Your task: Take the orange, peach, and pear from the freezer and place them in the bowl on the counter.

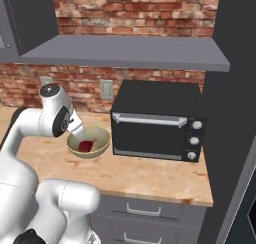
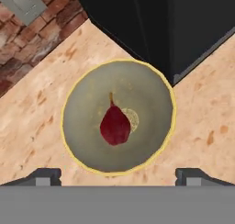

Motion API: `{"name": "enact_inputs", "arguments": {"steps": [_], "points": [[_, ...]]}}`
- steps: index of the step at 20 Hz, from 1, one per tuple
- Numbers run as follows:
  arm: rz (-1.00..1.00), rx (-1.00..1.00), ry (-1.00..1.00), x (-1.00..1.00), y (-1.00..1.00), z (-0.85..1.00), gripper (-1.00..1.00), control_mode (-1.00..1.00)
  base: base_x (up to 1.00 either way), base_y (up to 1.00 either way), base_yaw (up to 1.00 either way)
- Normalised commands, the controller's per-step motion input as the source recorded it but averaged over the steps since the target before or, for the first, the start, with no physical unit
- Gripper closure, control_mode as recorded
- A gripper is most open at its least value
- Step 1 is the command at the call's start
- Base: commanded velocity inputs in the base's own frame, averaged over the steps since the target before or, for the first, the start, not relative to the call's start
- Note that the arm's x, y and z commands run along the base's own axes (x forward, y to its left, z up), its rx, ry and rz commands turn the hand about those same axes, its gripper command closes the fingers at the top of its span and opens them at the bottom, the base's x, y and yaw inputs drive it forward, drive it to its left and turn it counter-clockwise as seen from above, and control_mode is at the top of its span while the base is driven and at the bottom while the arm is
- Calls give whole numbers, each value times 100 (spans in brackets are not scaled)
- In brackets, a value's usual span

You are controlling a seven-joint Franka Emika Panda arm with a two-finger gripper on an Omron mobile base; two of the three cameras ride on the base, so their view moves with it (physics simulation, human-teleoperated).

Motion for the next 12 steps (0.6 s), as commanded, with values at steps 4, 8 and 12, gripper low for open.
{"name": "enact_inputs", "arguments": {"steps": [4,8,12], "points": [[-20,0,-2,-100,0,-13,-100,-100,0,0,0],[0,0,0,0,0,0,-100,100,-100,0,-19],[0,0,0,0,0,0,-100,100,-100,-18,-16]]}}
